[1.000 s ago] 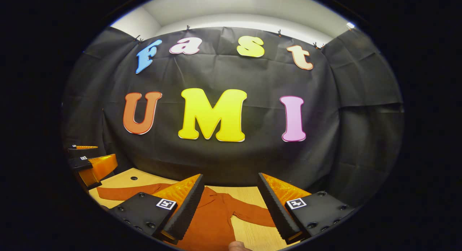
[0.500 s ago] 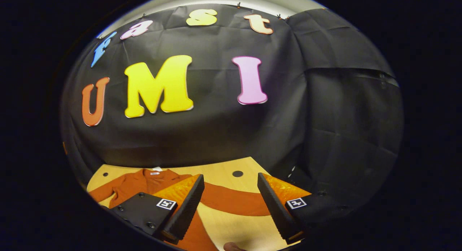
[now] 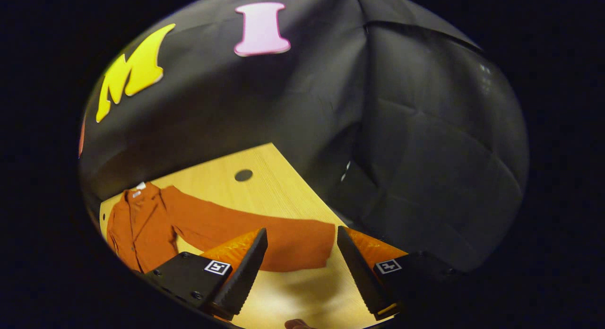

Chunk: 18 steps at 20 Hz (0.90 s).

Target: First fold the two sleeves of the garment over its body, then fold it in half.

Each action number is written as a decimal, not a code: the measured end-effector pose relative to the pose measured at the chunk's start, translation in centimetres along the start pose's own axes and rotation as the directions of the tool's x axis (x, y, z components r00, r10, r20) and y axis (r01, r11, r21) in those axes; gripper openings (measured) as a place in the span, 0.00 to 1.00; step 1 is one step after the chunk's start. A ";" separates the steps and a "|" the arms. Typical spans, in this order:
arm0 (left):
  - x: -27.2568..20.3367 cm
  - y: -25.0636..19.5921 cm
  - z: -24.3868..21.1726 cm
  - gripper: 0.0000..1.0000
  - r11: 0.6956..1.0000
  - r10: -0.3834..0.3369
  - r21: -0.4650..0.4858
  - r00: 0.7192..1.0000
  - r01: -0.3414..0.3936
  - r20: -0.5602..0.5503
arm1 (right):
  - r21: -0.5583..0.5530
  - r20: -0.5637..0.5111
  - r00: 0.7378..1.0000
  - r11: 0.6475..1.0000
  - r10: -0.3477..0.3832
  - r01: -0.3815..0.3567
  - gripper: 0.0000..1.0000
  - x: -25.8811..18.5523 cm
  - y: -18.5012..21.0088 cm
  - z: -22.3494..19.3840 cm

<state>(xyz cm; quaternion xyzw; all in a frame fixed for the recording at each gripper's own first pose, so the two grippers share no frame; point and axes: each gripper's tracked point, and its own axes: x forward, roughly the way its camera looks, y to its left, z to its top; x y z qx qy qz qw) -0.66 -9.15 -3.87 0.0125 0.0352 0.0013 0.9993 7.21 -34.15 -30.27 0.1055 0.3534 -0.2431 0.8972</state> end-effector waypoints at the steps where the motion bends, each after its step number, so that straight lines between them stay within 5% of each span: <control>1: 0.0 -0.2 0.1 0.99 1.000 0.017 0.008 1.000 -0.017 0.004 | -0.001 -0.048 0.999 1.000 -0.003 0.003 0.95 1.3 -0.5 -1.1; 4: 0.1 -1.7 0.1 0.99 1.000 0.031 -0.005 0.999 -0.031 0.008 | 0.055 -0.241 0.971 0.998 0.006 0.007 0.95 3.8 -1.2 -4.1; 9: -0.6 -3.9 -0.6 0.99 0.999 0.040 0.000 0.999 -0.040 -0.020 | 0.149 -0.378 0.922 0.988 0.087 -0.032 0.97 6.3 -1.2 -5.1; 18: -0.4 -1.3 -3.7 0.99 0.998 0.052 -0.036 0.994 -0.056 -0.093 | 0.175 -0.595 0.803 0.980 0.027 0.096 0.89 8.3 -1.9 -5.0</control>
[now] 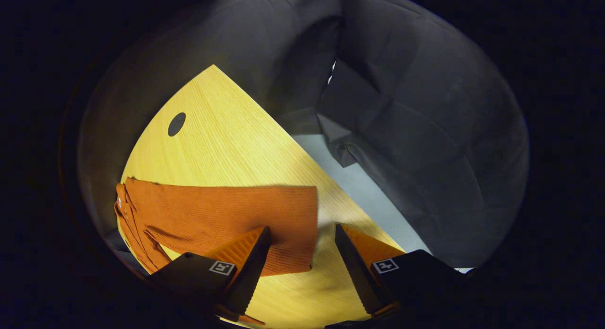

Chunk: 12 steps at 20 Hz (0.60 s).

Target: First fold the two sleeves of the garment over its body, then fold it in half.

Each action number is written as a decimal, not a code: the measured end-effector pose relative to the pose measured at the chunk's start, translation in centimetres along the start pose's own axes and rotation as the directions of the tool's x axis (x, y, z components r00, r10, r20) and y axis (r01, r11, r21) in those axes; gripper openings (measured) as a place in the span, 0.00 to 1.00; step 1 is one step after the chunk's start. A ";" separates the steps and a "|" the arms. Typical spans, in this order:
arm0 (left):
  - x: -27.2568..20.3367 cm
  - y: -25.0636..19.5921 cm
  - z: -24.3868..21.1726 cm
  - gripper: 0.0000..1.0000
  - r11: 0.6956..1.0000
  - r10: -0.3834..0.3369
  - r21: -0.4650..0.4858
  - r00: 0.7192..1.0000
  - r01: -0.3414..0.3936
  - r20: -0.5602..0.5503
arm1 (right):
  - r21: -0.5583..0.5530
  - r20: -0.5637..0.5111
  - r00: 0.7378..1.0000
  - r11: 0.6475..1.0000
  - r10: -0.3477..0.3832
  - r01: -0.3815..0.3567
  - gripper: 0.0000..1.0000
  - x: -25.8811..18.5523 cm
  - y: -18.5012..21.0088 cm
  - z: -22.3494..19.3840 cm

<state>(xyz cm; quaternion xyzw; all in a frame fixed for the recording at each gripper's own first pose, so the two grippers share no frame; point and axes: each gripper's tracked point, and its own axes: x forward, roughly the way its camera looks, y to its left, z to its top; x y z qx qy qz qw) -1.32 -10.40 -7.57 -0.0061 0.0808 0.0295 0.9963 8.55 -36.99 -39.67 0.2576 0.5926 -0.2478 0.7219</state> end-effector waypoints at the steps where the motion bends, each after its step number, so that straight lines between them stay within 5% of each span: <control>1: 0.0 0.7 0.1 0.99 1.000 0.005 -0.002 1.000 -0.005 0.004 | 0.010 -0.023 1.000 1.000 0.001 -0.001 0.89 0.0 0.5 -0.3; 3: 0.1 2.5 -0.1 0.99 1.000 0.021 -0.006 1.000 -0.021 -0.002 | 0.025 -0.041 0.999 0.999 -0.027 0.028 0.77 0.0 0.4 -0.2; 10: 0.2 7.1 -0.3 0.99 0.998 0.062 0.027 0.998 -0.062 -0.013 | 0.075 -0.031 0.992 0.989 -0.124 0.126 0.77 0.4 0.4 0.0; 12: -0.1 8.1 -0.2 0.99 0.997 0.069 0.023 0.998 -0.069 -0.005 | 0.076 -0.039 0.992 0.990 -0.120 0.123 0.68 0.3 0.8 0.1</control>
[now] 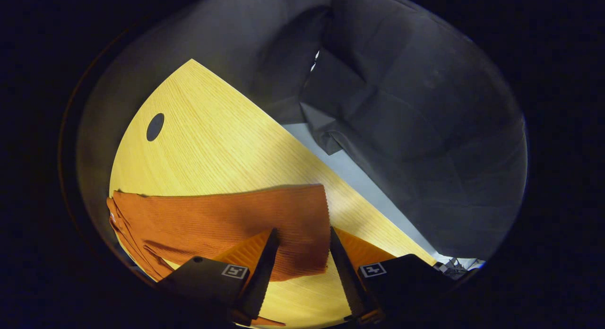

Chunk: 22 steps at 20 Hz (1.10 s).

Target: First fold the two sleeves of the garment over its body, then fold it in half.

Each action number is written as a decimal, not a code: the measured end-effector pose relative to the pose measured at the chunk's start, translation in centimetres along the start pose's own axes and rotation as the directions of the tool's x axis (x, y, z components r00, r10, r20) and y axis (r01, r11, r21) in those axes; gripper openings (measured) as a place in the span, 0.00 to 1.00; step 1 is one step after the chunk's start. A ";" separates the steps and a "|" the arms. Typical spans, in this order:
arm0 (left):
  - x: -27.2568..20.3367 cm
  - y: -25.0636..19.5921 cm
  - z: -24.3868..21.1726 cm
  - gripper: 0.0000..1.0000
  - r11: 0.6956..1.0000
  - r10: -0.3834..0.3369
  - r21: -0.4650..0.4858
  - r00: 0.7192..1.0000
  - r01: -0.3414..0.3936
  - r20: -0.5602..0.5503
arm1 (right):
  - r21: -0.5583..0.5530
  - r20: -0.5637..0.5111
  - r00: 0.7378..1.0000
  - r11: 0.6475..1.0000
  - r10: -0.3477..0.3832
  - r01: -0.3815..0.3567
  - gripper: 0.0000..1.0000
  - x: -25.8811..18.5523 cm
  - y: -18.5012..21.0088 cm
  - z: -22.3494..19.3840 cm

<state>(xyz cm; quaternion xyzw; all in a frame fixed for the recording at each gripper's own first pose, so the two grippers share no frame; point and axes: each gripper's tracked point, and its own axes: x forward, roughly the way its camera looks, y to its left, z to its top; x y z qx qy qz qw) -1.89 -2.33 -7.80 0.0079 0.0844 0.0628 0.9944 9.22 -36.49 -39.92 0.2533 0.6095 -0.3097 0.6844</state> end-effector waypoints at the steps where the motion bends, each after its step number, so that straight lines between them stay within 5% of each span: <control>1: -0.2 0.6 0.1 0.99 1.000 0.004 -0.002 1.000 -0.004 0.002 | 0.008 -0.006 1.000 1.000 0.001 -0.001 0.64 -0.5 0.1 0.0; 5: -0.5 2.9 0.1 0.99 0.999 0.043 -0.011 0.999 -0.043 0.015 | 0.049 -0.029 1.000 0.999 0.001 0.000 0.55 0.0 0.1 -0.1; 7: -0.7 3.2 -0.3 0.99 0.999 0.044 -0.015 0.999 -0.044 0.008 | 0.078 -0.031 0.999 0.997 0.013 -0.011 0.33 0.1 0.3 0.2; 10: -0.9 3.8 0.1 0.99 0.999 0.055 0.000 0.998 -0.055 0.019 | 0.061 -0.032 0.997 0.996 0.064 -0.062 0.31 0.2 1.2 0.2; 11: -1.0 4.0 0.4 0.99 0.998 0.063 0.008 0.998 -0.063 0.026 | 0.054 -0.026 0.997 0.996 0.077 -0.075 0.04 0.1 1.1 0.5; 18: -1.4 4.3 1.3 0.99 0.998 0.051 0.019 0.997 -0.053 0.052 | 0.047 -0.021 0.990 0.989 0.140 -0.138 0.04 -1.6 1.4 -0.5; 19: -1.4 4.4 1.5 0.91 0.999 0.049 0.019 0.997 -0.050 0.057 | 0.047 -0.011 0.989 0.988 0.150 -0.150 0.04 -2.3 1.5 -0.4; 20: -1.4 4.7 1.6 0.99 0.999 0.046 0.017 0.997 -0.047 0.061 | 0.042 0.003 0.988 0.987 0.156 -0.156 0.04 -2.9 1.5 -0.3; 22: -1.0 5.0 1.4 0.99 0.999 0.039 0.012 0.998 -0.040 0.052 | 0.030 0.029 0.984 0.983 0.178 -0.179 0.04 -4.4 1.9 -0.4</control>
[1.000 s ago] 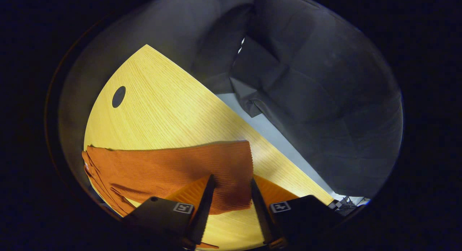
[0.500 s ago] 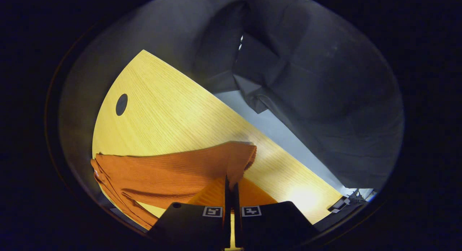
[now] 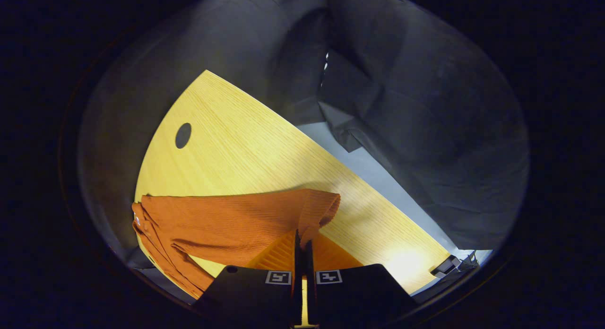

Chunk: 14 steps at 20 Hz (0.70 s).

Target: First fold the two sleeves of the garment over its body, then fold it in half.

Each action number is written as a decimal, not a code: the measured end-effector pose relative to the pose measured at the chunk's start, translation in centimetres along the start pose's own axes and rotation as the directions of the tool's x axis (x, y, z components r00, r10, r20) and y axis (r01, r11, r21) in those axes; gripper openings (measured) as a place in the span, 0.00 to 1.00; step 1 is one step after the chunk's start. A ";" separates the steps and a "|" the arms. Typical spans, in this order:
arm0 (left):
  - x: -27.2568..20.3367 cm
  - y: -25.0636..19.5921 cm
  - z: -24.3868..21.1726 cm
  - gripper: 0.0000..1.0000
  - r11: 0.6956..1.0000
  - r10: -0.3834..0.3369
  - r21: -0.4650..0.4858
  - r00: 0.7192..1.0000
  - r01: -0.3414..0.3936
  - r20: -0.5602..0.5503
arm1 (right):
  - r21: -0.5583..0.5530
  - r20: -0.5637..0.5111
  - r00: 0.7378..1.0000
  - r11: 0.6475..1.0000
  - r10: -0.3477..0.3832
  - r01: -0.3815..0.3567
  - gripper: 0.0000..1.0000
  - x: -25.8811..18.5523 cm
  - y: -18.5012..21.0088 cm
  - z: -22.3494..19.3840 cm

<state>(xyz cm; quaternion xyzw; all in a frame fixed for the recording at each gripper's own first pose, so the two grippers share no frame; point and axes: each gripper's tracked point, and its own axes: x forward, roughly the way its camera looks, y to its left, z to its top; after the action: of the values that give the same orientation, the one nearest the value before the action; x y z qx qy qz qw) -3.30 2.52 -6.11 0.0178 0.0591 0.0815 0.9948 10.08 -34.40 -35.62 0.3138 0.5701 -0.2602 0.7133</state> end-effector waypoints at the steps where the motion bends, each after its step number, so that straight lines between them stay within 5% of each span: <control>1: 0.0 0.4 -0.1 0.99 1.000 -0.002 -0.004 1.000 0.002 -0.006 | -0.010 0.011 1.000 1.000 0.018 -0.018 0.04 -1.0 0.8 -0.1; 8: 1.3 3.6 -0.4 1.00 1.000 0.006 -0.023 1.000 -0.006 -0.008 | -0.145 0.059 0.983 0.976 0.171 -0.161 0.04 -7.1 11.4 -3.4; 9: 1.5 4.1 -0.7 0.93 1.000 0.003 -0.018 1.000 -0.003 -0.014 | -0.170 0.063 0.980 0.969 0.191 -0.178 0.04 -7.8 13.5 -4.1; 10: 1.7 4.4 -1.1 1.00 1.000 -0.008 -0.010 1.000 0.008 -0.030 | -0.197 0.062 0.975 0.960 0.213 -0.197 0.04 -8.5 15.6 -4.9; 14: 2.1 7.0 -1.3 1.00 0.999 -0.022 -0.029 0.999 0.021 -0.032 | -0.319 0.039 0.953 0.908 0.300 -0.272 0.04 -11.1 25.3 -9.6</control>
<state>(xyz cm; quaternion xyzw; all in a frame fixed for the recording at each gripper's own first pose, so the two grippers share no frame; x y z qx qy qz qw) -2.50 9.80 -7.37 0.0015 0.0743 0.0721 0.9946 19.89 -10.22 -22.46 0.2665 0.5200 -0.0737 0.8082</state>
